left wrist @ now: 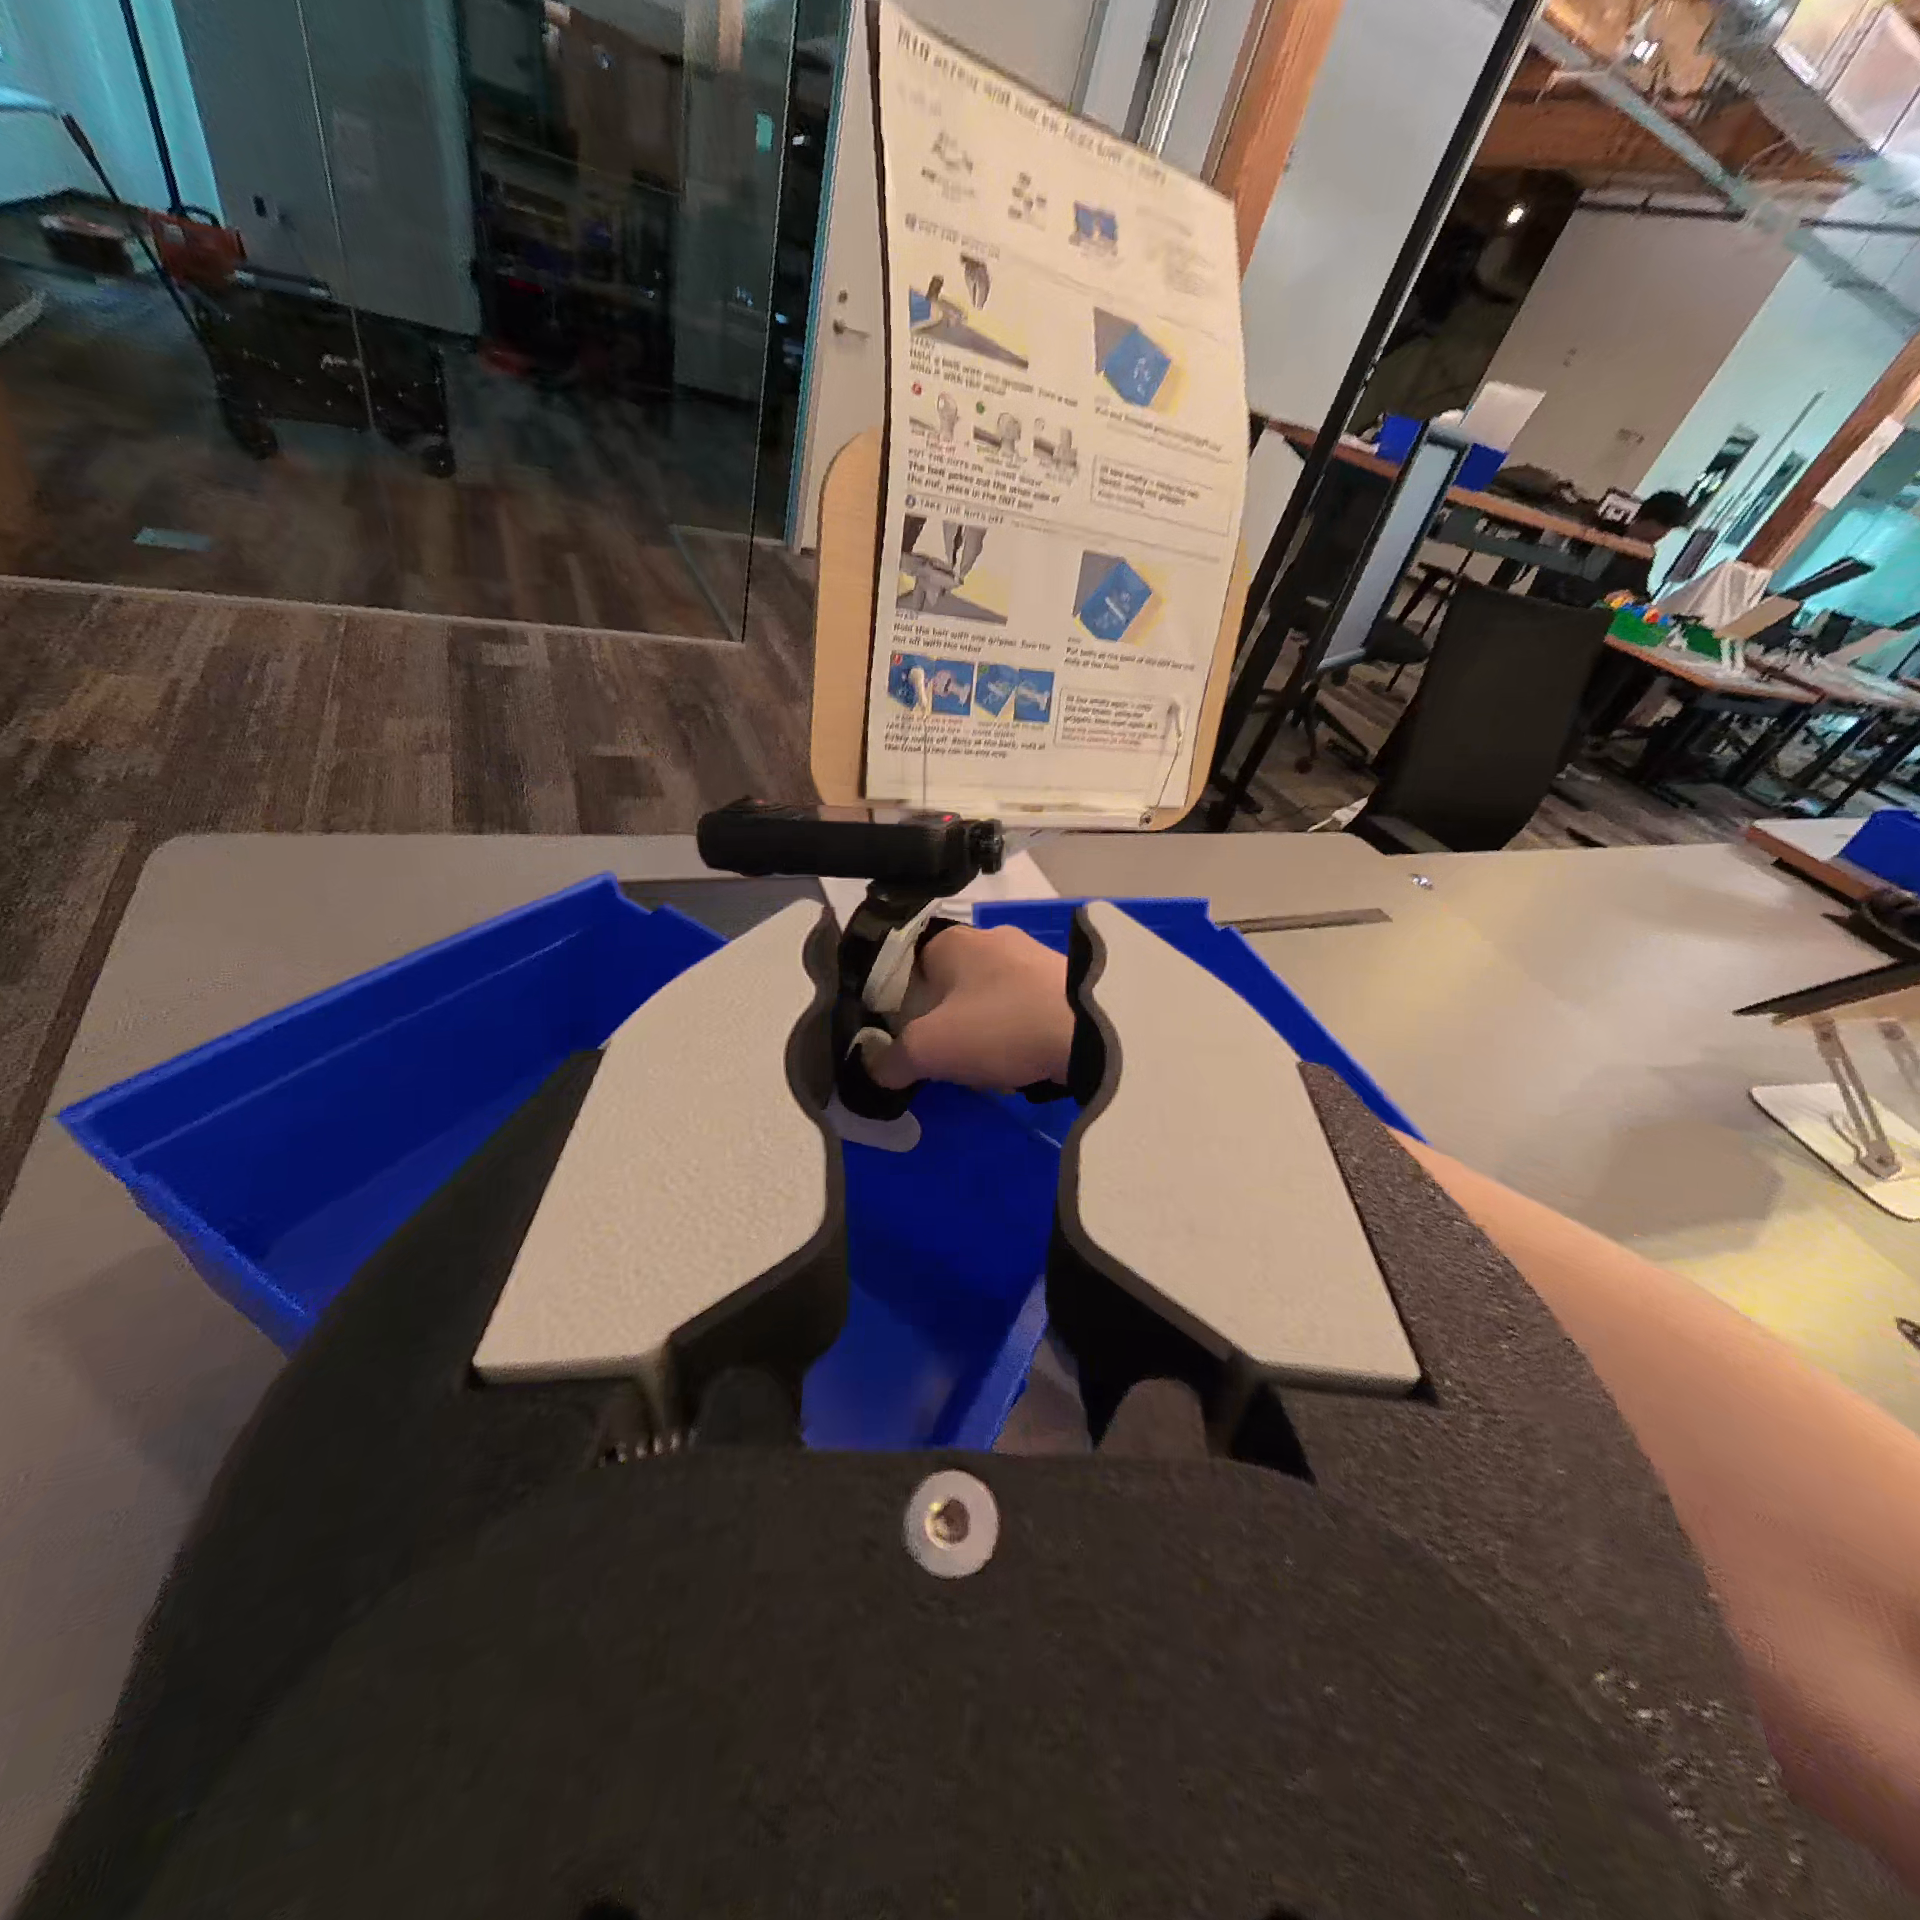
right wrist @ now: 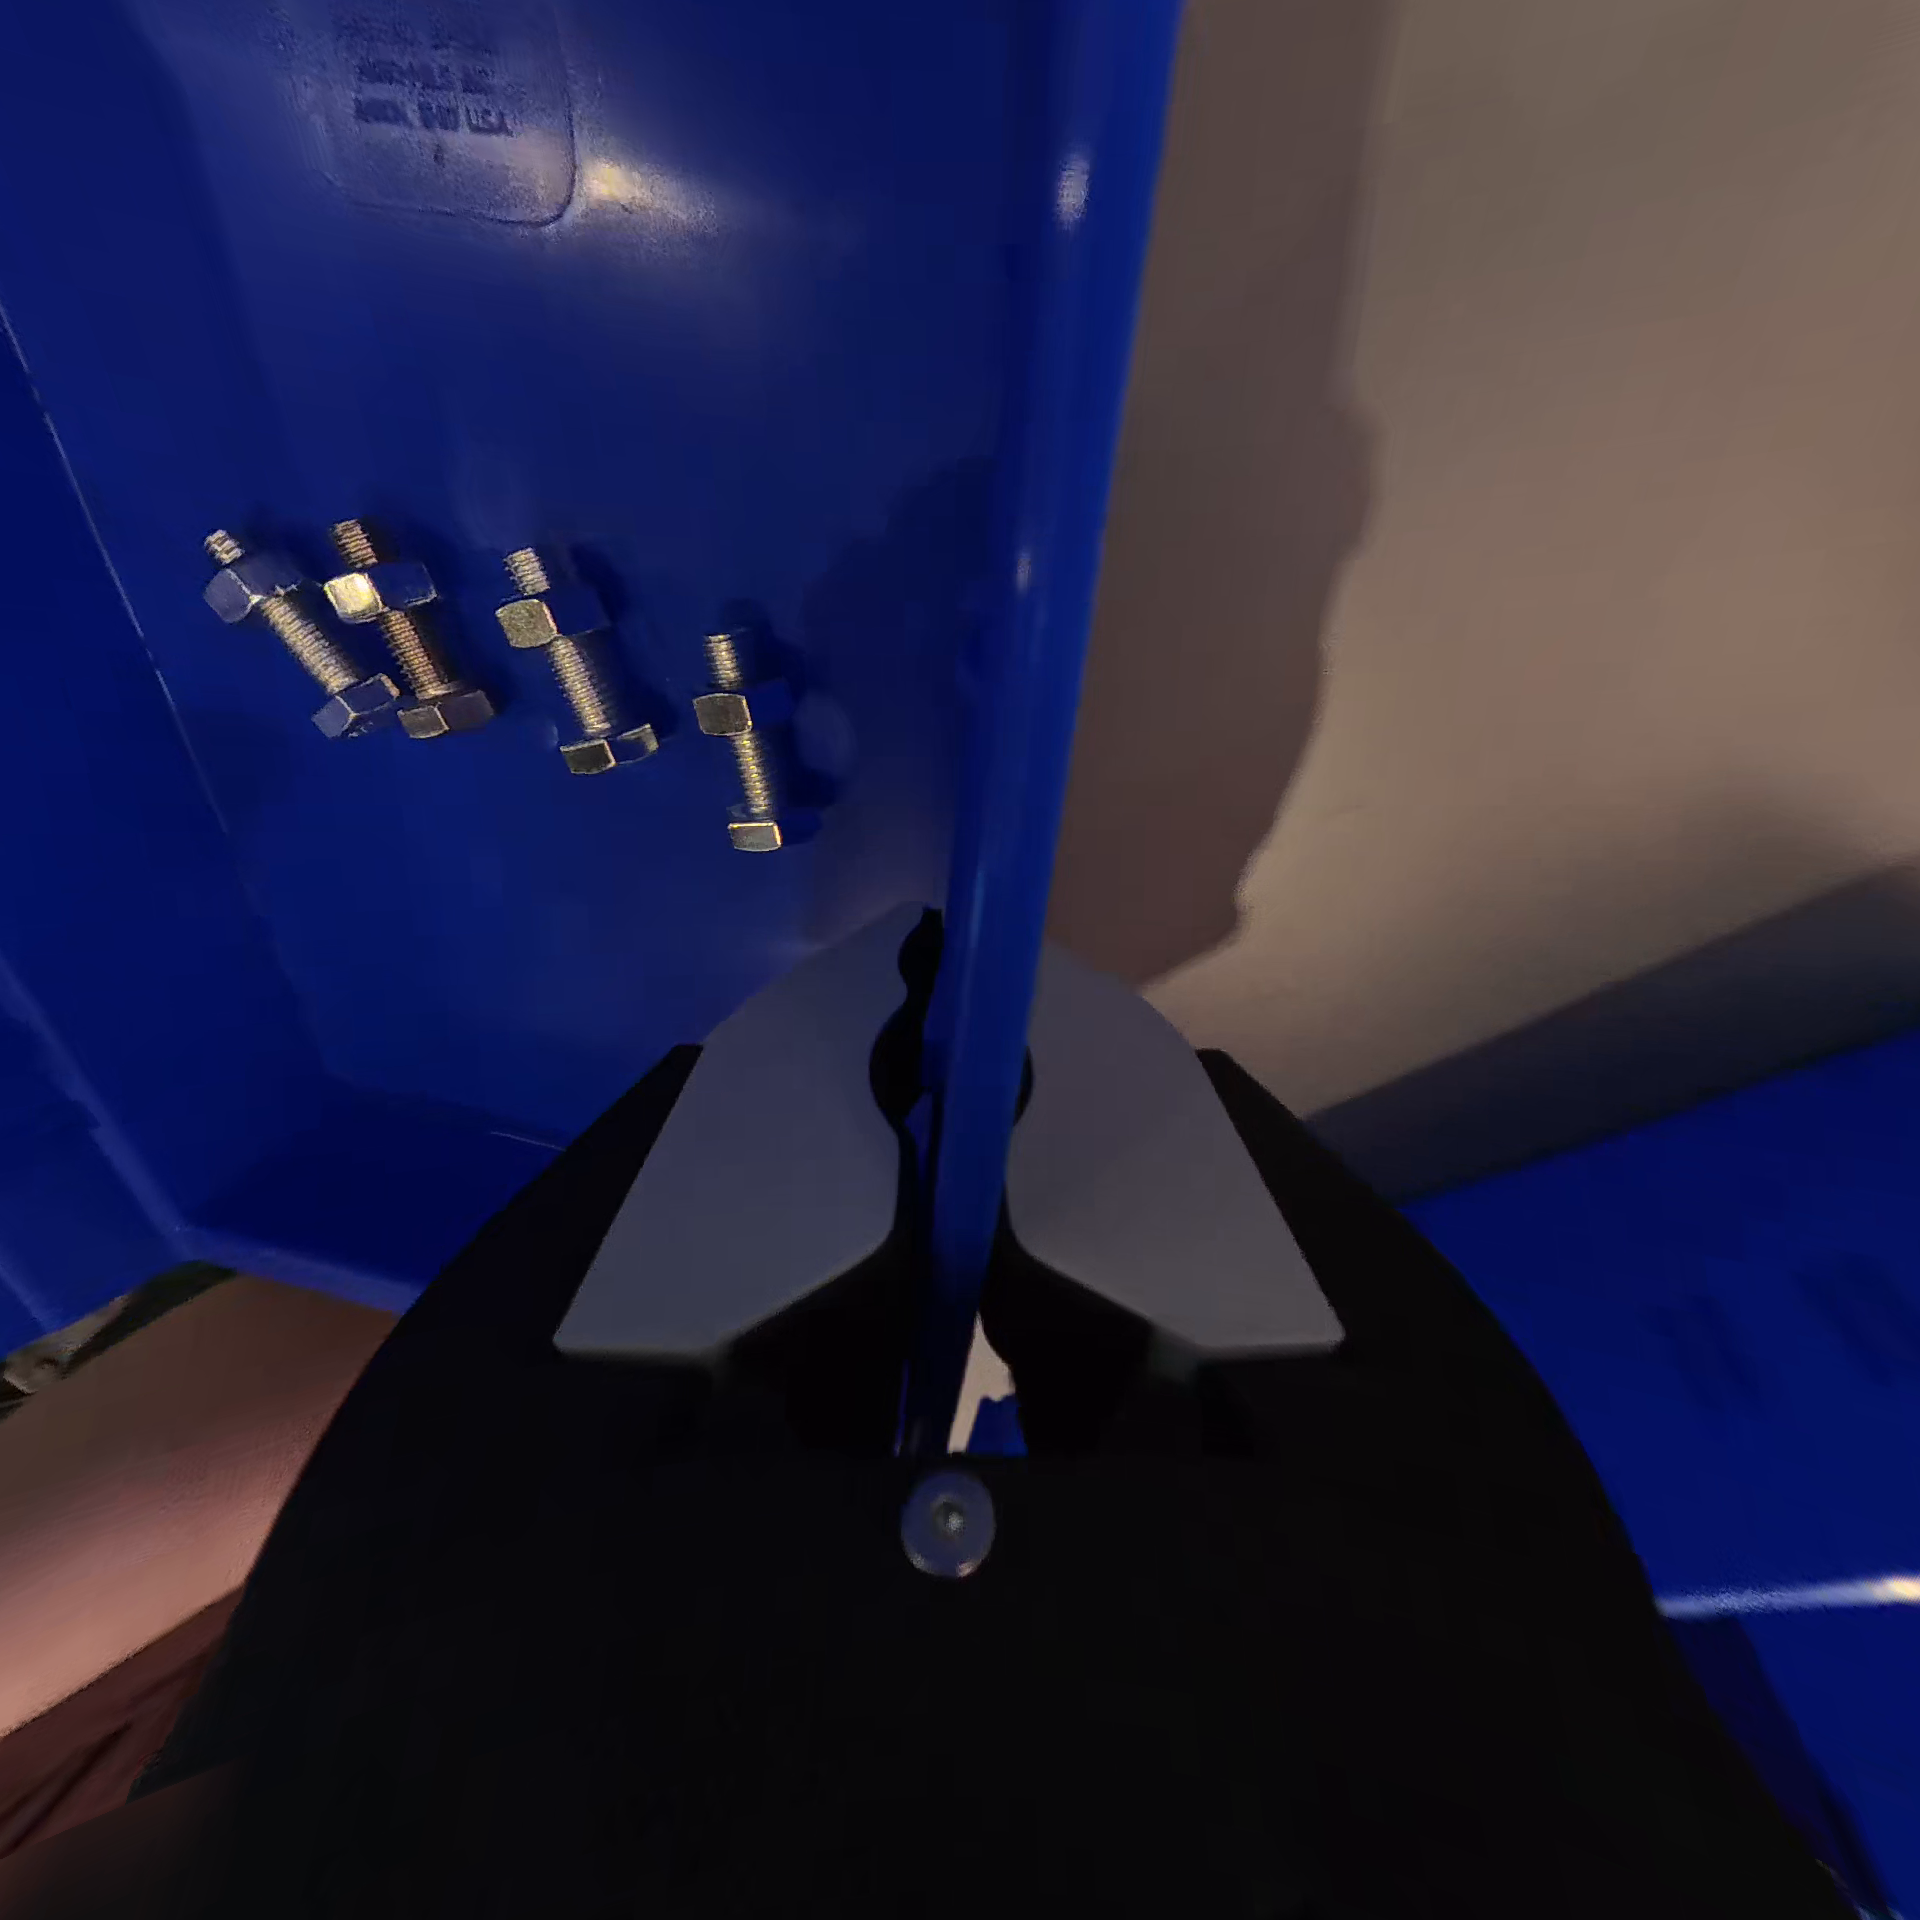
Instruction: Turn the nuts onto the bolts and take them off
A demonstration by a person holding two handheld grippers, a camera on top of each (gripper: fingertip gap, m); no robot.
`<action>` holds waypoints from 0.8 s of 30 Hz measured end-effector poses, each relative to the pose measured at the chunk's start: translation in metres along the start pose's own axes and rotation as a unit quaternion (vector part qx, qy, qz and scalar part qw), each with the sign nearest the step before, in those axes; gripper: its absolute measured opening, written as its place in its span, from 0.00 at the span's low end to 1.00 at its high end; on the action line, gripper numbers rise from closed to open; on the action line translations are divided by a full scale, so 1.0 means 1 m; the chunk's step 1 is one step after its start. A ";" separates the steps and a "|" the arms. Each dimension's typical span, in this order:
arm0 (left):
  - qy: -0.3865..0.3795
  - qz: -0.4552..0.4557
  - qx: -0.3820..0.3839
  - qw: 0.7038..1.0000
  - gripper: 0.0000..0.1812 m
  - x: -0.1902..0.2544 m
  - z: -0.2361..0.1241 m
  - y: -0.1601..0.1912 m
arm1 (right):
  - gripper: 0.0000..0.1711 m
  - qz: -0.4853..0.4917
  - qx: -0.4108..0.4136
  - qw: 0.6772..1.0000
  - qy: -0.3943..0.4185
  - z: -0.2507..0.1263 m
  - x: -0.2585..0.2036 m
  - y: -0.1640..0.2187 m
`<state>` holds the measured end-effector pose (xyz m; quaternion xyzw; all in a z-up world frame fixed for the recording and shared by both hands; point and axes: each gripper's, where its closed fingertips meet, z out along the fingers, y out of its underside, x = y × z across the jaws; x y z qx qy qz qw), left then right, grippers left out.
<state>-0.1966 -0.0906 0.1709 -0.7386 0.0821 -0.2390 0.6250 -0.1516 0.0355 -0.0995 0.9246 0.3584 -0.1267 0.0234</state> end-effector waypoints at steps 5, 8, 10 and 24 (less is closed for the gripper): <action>0.012 -0.004 -0.016 1.000 0.24 0.003 0.011 0.005 | 0.03 0.036 -0.011 0.999 0.018 0.026 0.009 0.003; 0.023 -0.006 -0.033 0.999 0.24 0.008 0.015 0.010 | 0.04 0.046 0.002 0.998 0.038 0.033 0.014 0.003; 0.029 -0.007 -0.045 0.999 0.24 0.009 0.018 0.014 | 0.06 0.038 0.016 0.998 0.048 0.031 0.014 0.001; 0.057 -0.022 -0.079 0.995 0.28 0.015 0.025 0.025 | 0.43 0.176 0.173 0.937 0.247 -0.146 0.208 0.228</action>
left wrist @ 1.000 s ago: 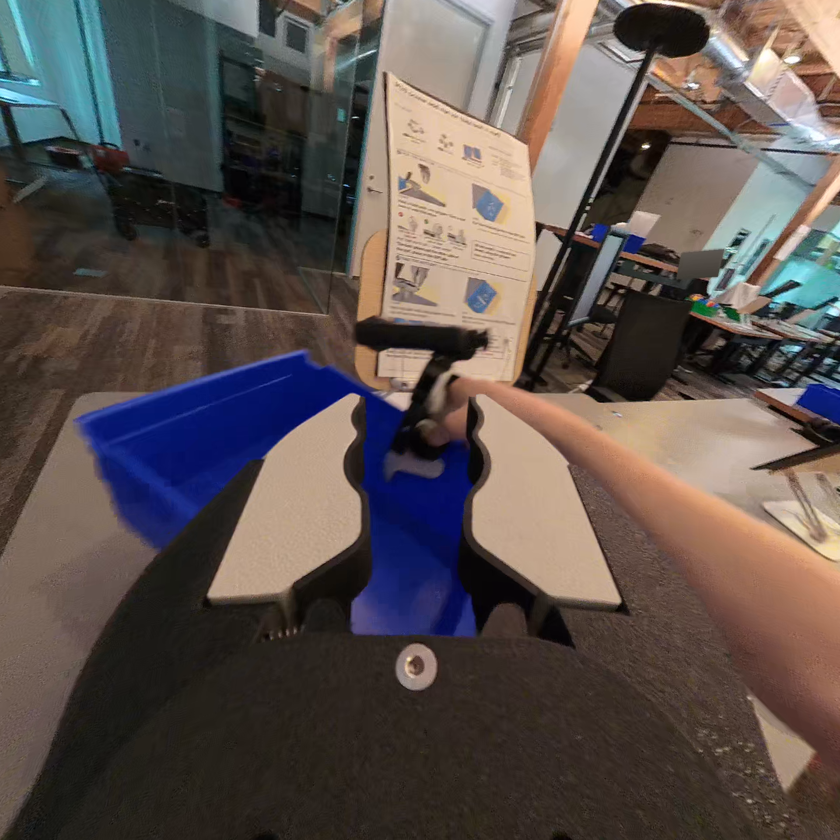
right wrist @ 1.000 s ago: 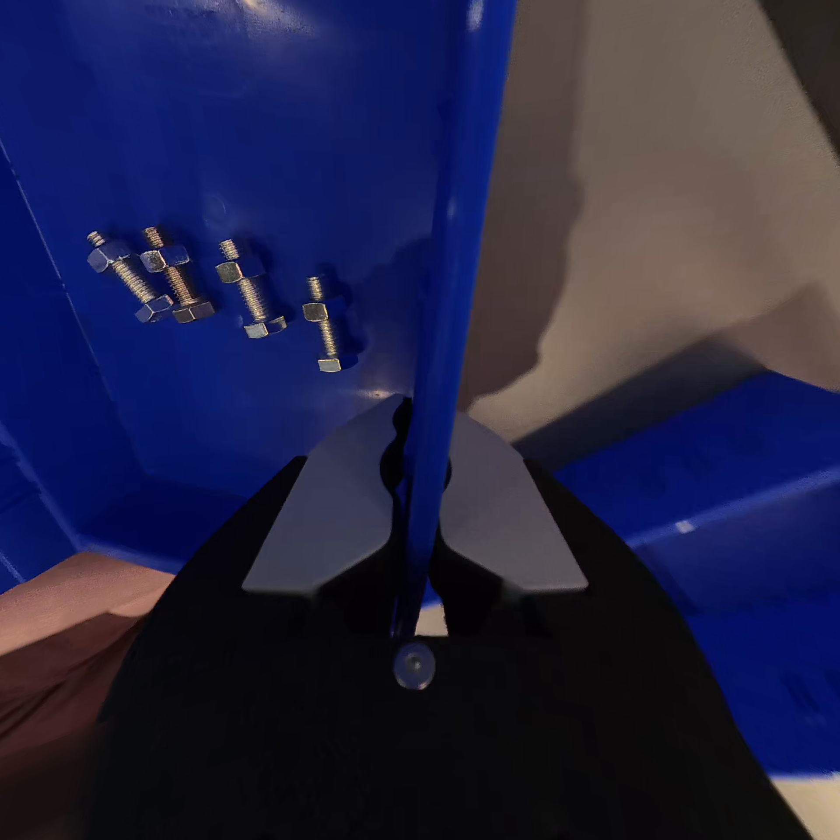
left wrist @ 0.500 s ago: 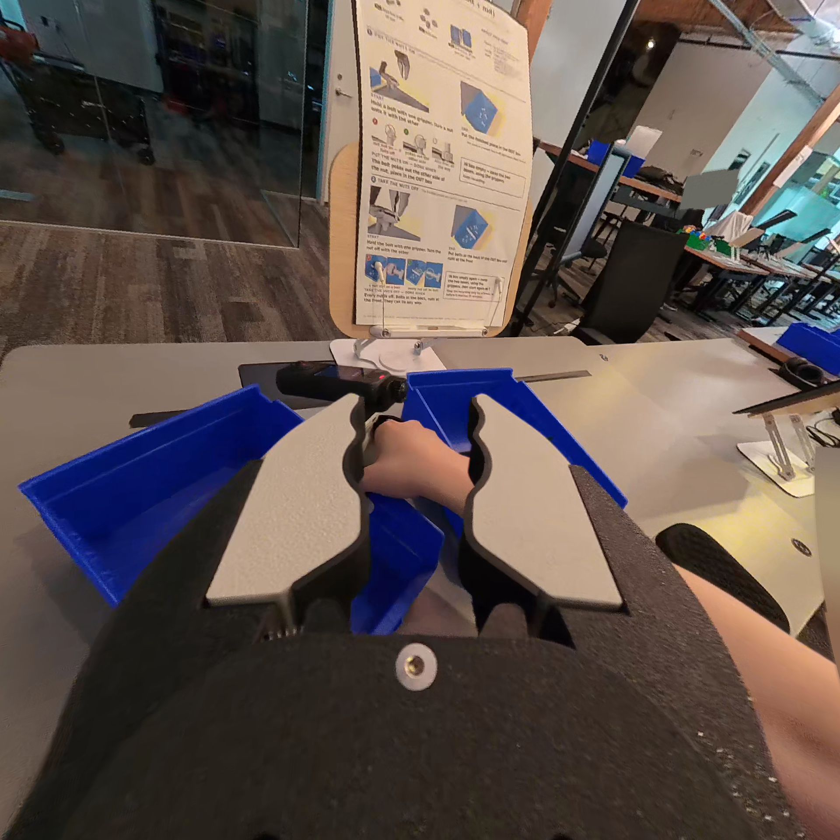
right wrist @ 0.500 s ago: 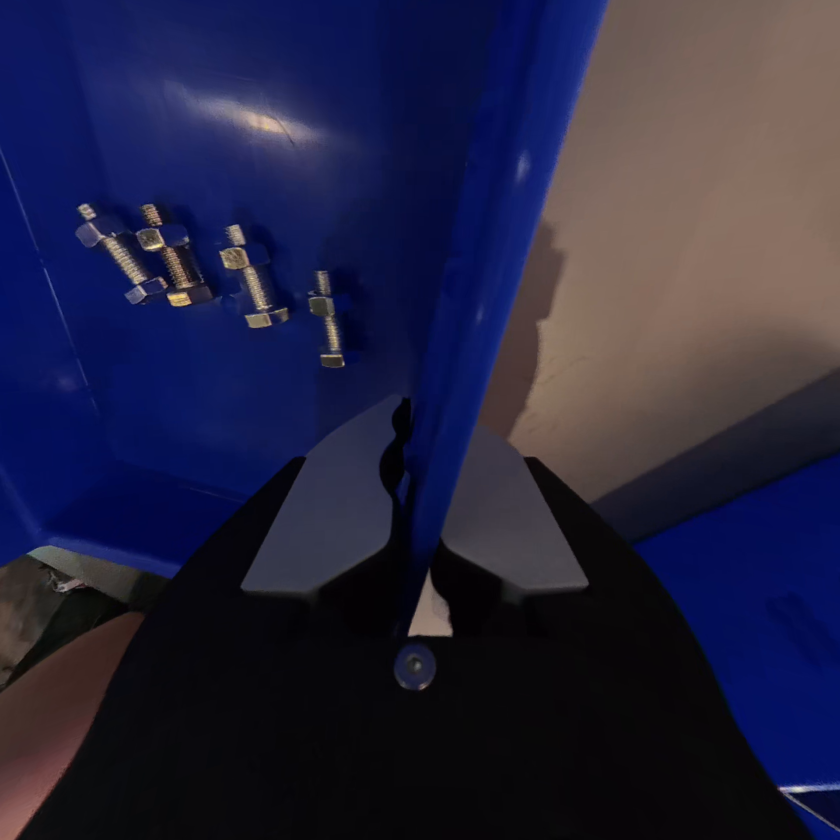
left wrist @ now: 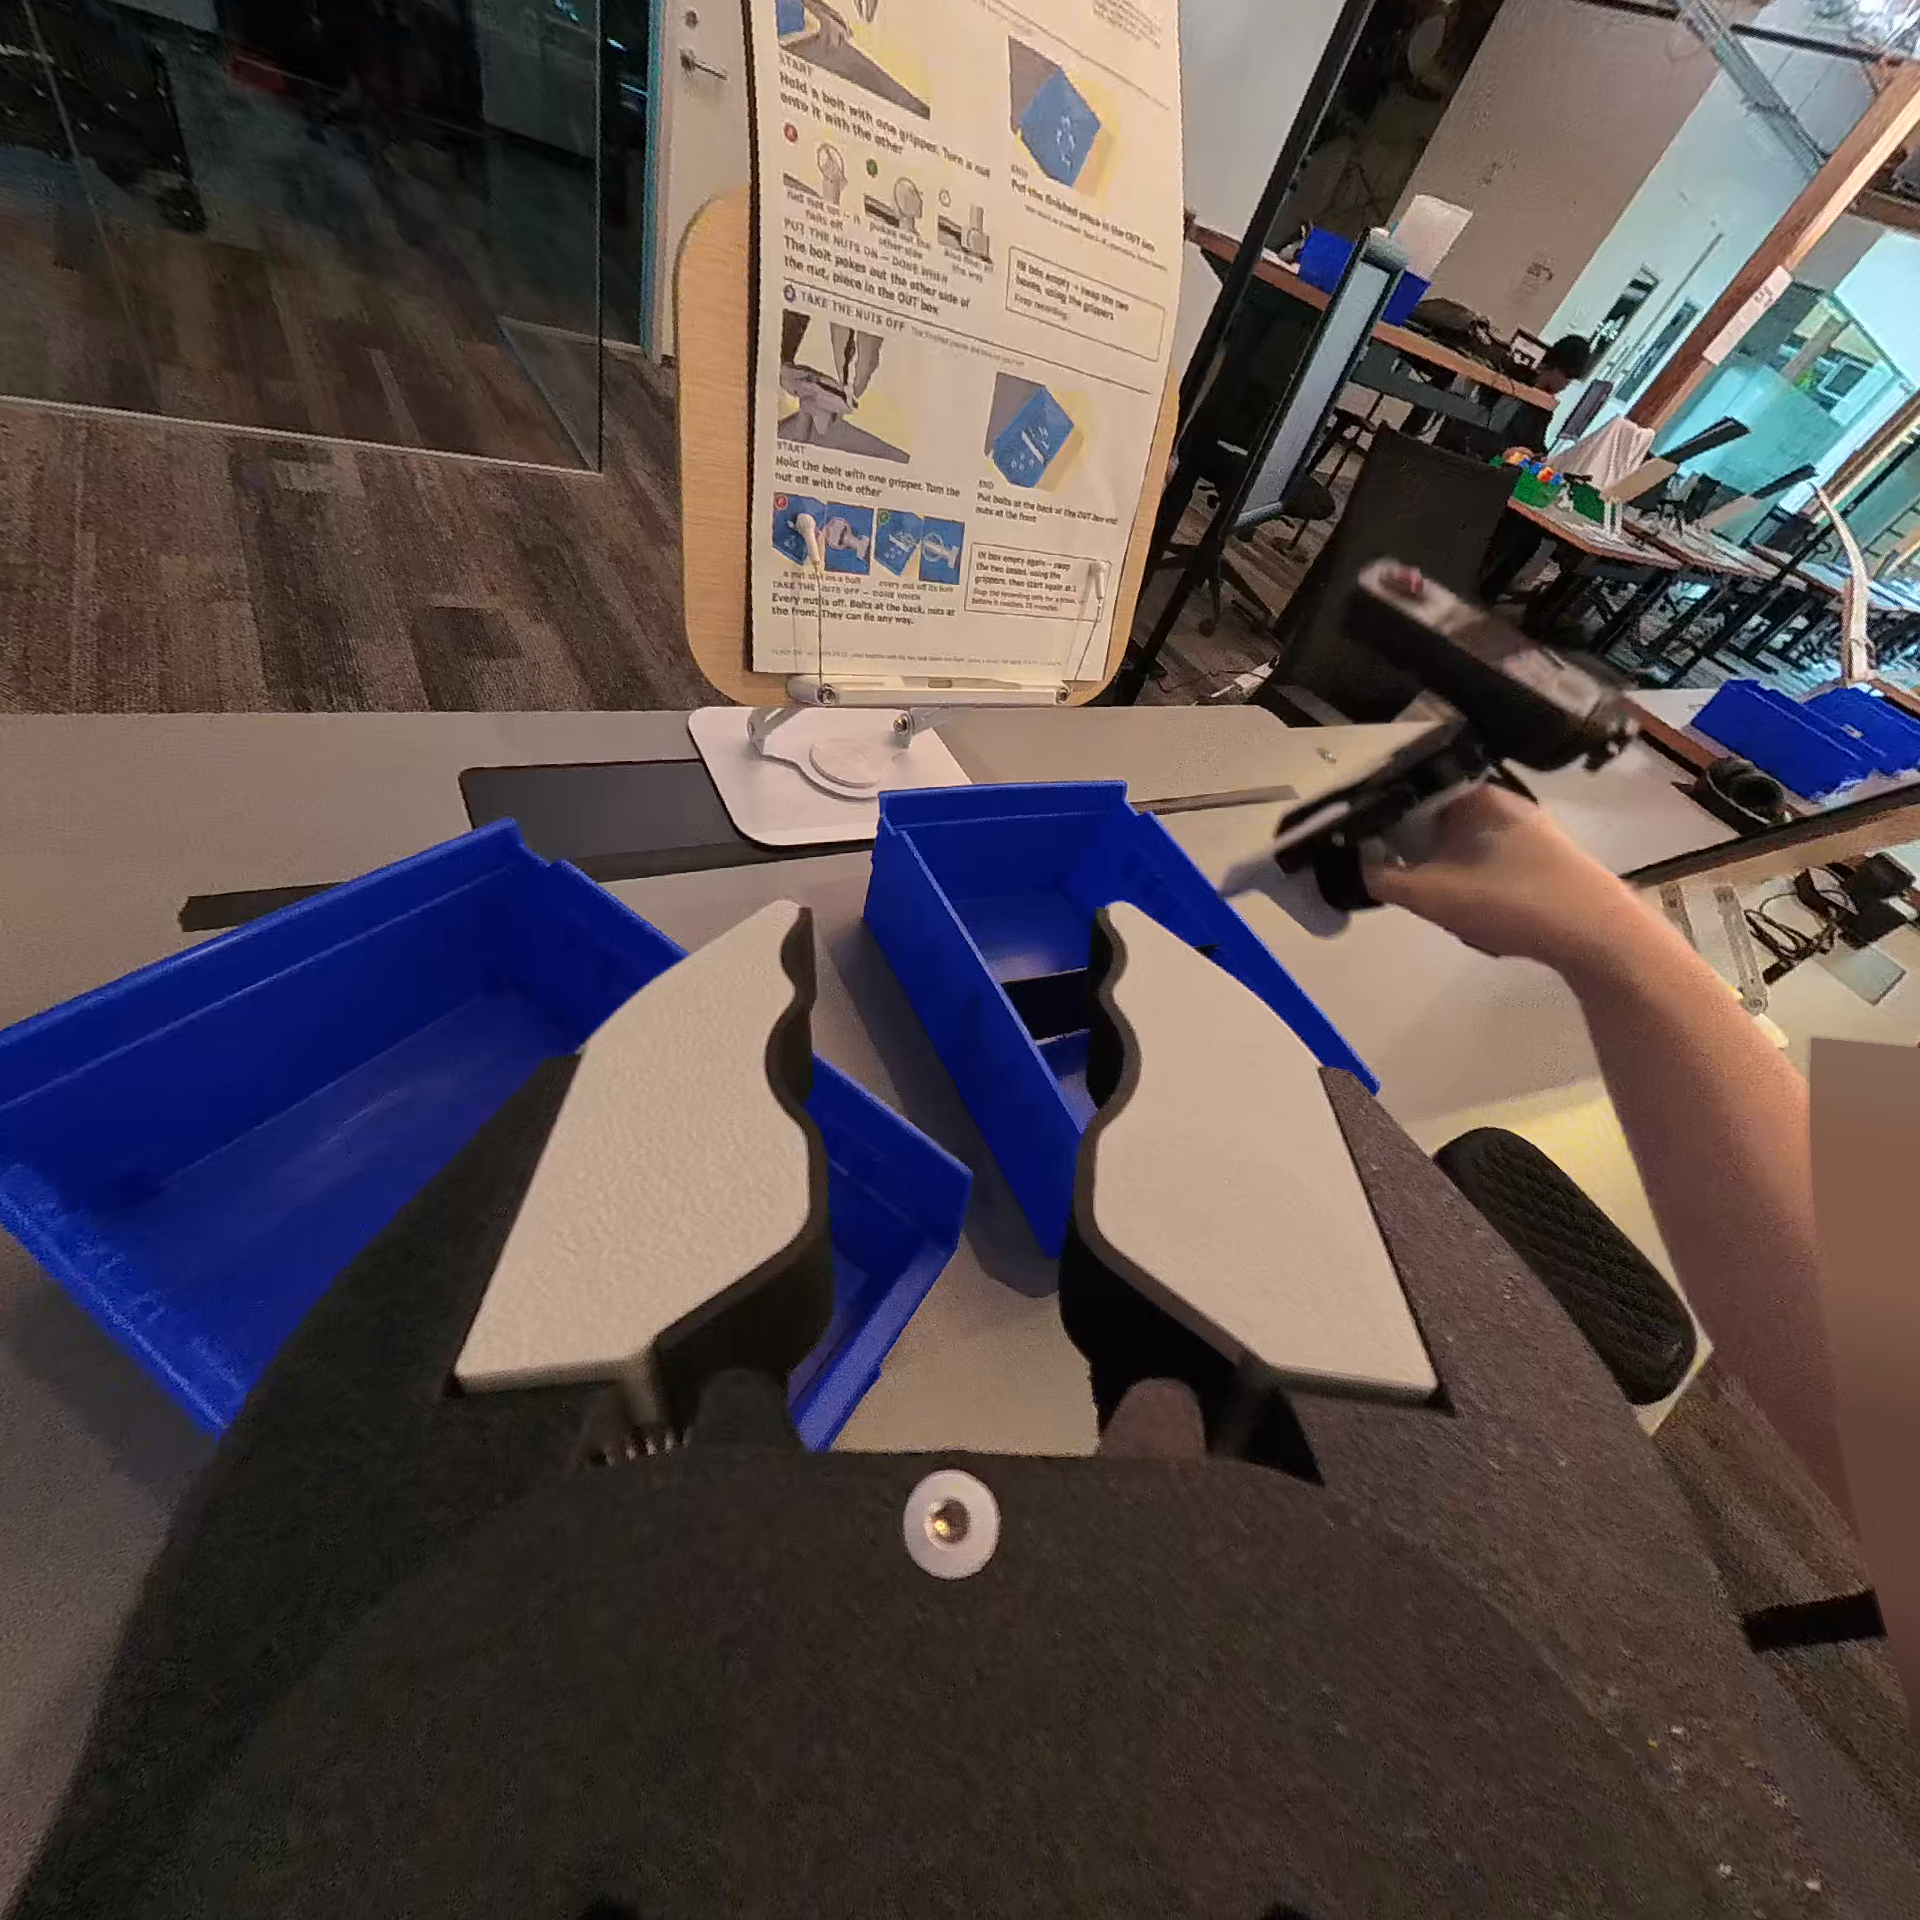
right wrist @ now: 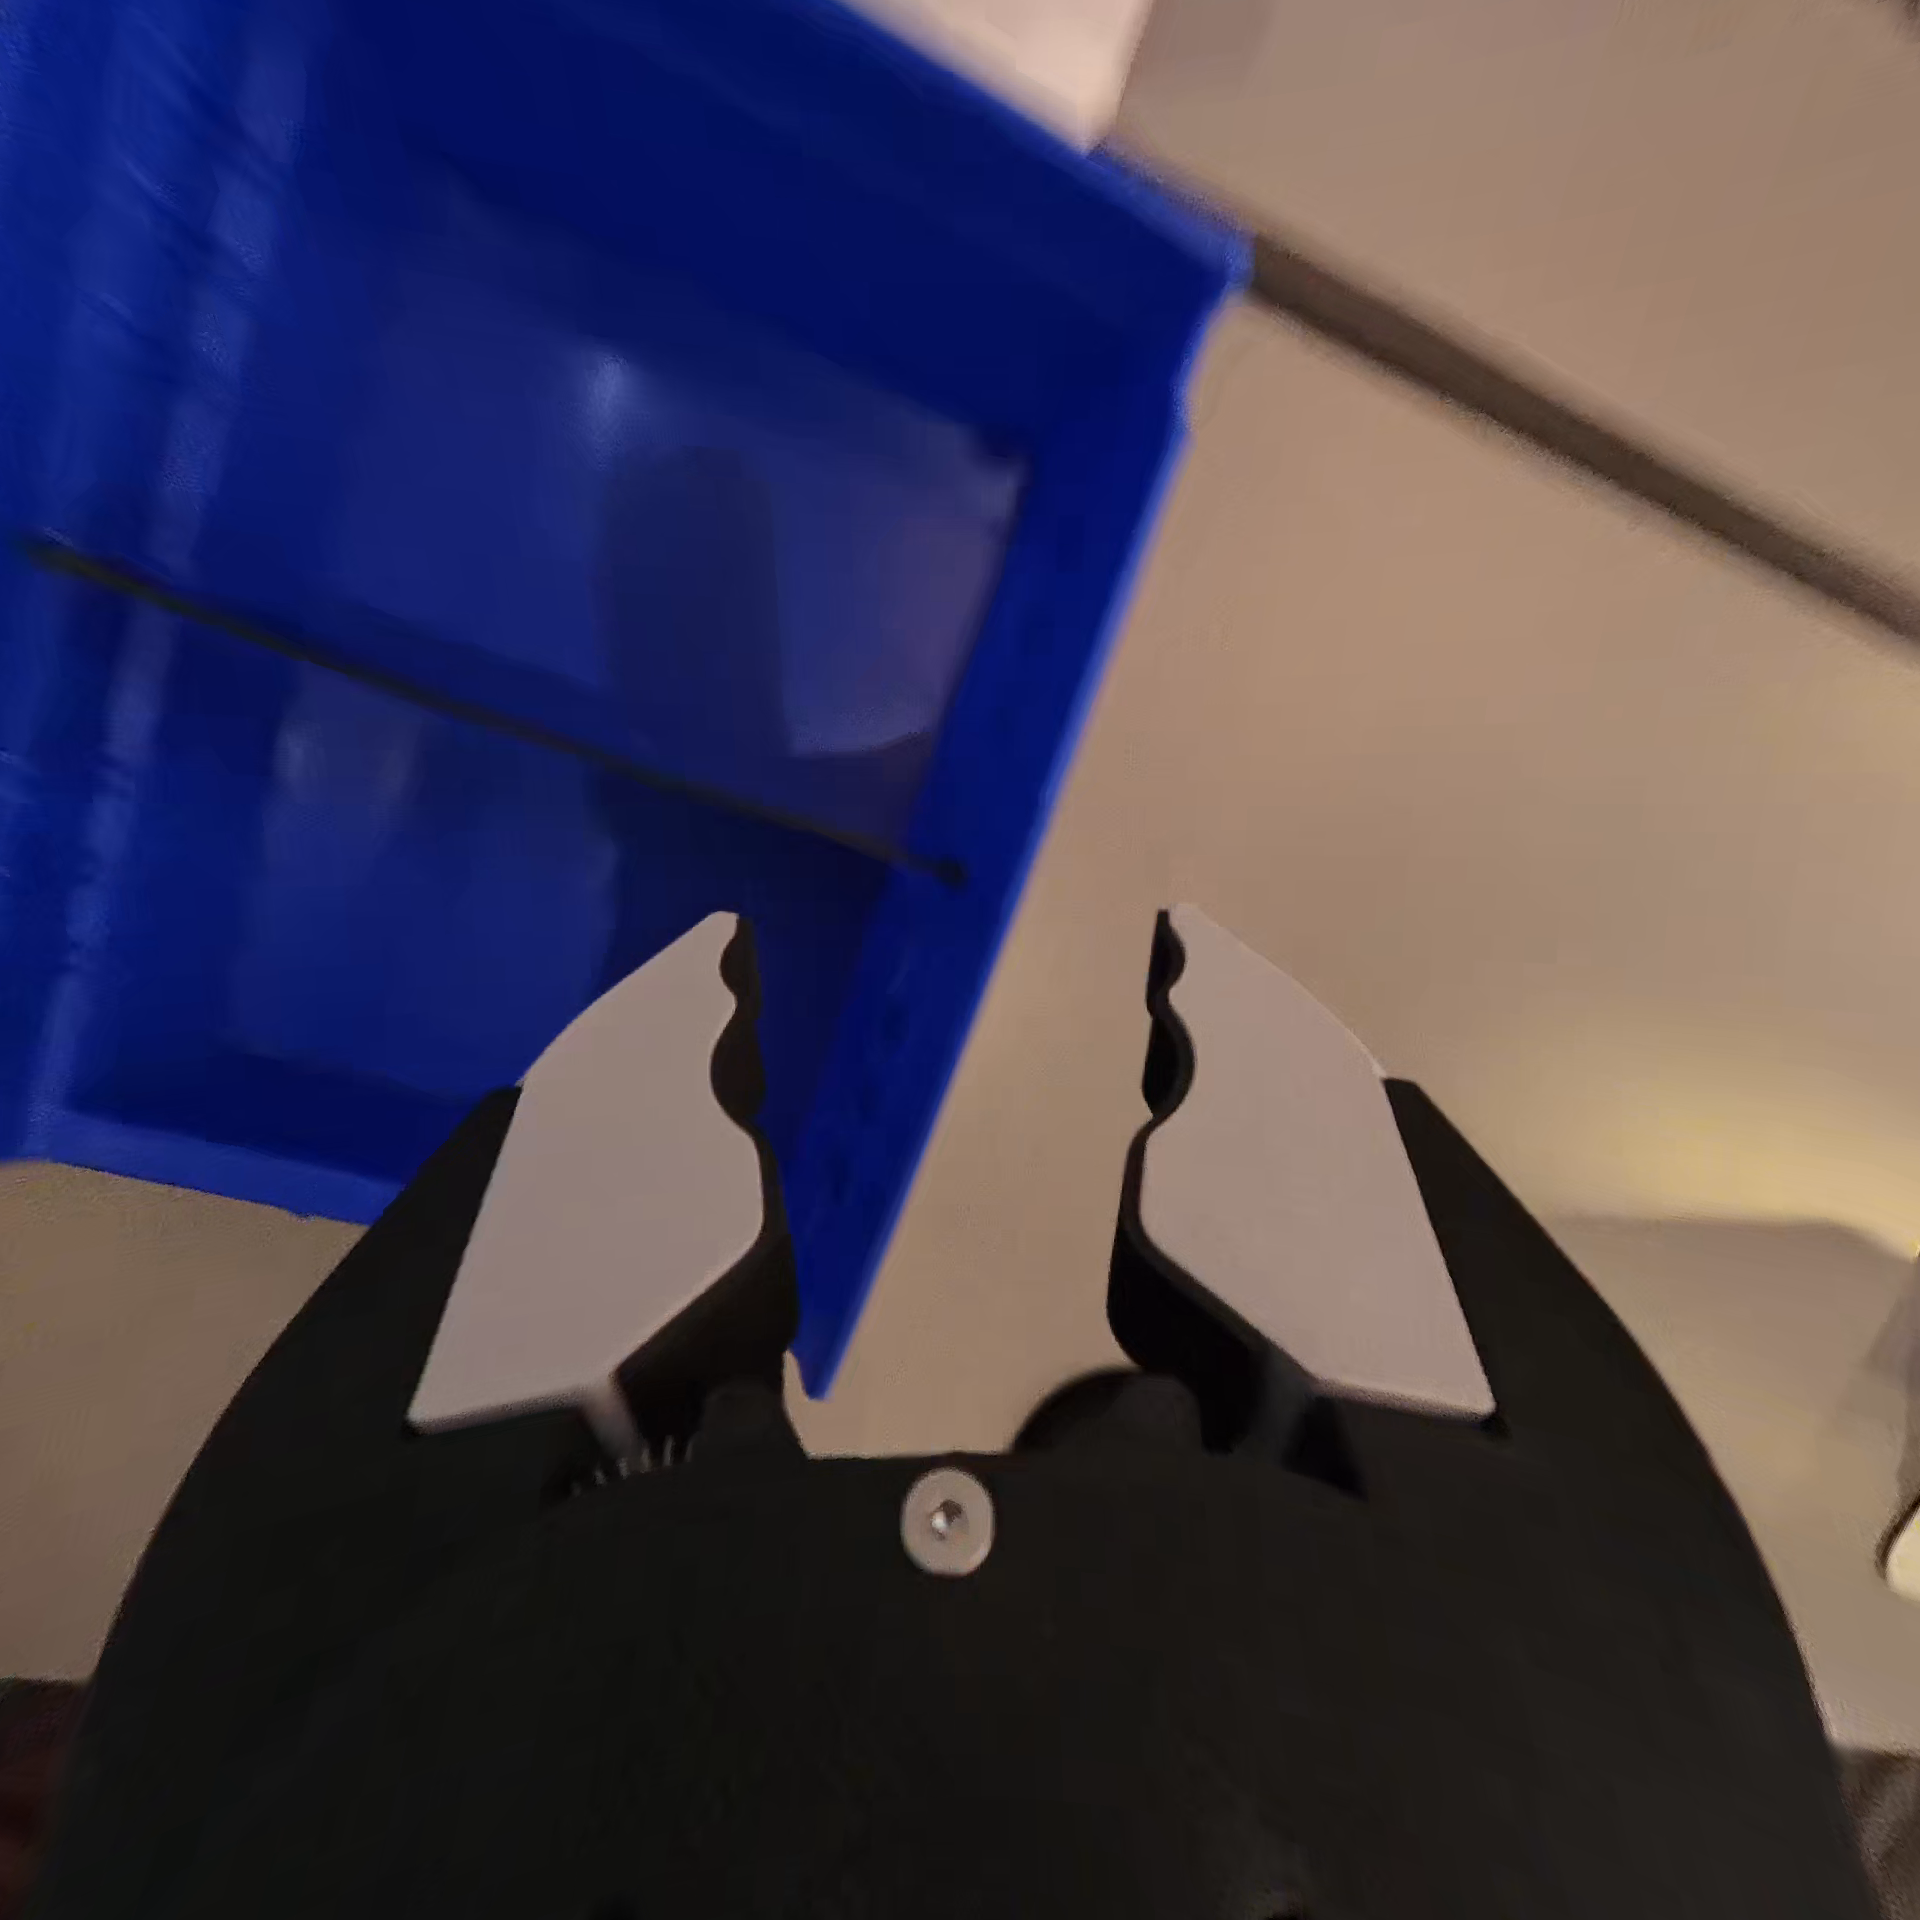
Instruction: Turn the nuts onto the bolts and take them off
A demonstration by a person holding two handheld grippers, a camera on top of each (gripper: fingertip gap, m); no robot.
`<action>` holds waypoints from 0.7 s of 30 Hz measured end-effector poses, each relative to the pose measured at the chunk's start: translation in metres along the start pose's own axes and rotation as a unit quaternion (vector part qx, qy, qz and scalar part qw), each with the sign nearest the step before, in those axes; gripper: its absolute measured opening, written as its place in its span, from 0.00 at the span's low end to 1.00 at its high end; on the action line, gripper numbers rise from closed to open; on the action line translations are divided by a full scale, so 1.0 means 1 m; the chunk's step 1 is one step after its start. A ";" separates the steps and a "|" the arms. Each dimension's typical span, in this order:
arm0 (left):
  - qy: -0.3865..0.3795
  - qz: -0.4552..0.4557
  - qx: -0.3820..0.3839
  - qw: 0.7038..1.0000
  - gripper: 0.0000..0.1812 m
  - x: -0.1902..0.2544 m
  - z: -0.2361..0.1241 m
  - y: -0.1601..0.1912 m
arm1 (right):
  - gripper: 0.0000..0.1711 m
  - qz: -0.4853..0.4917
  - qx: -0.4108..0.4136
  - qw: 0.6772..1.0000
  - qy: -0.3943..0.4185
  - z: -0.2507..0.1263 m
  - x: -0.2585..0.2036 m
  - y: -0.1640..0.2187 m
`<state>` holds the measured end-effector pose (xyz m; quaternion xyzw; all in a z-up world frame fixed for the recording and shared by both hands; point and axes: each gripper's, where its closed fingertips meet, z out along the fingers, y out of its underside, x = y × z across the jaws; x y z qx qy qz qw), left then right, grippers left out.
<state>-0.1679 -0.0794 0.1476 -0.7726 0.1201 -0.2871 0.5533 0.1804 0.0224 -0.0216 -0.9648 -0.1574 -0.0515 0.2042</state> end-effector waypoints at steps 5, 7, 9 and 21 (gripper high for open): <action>0.002 0.015 -0.023 1.000 0.28 0.010 0.014 0.005 | 0.33 -0.023 -0.100 0.995 -0.011 0.050 0.003 0.072; 0.007 0.026 -0.034 0.999 0.28 0.017 0.019 0.008 | 0.12 -0.021 -0.122 0.990 -0.066 0.063 -0.011 0.080; 0.010 0.036 -0.042 0.998 0.28 0.023 0.023 0.010 | 0.05 0.015 -0.134 0.984 -0.118 0.065 -0.015 0.080; 0.003 0.043 -0.065 0.997 0.27 0.022 0.040 0.016 | 0.05 0.103 -0.127 0.978 -0.131 0.072 0.115 0.122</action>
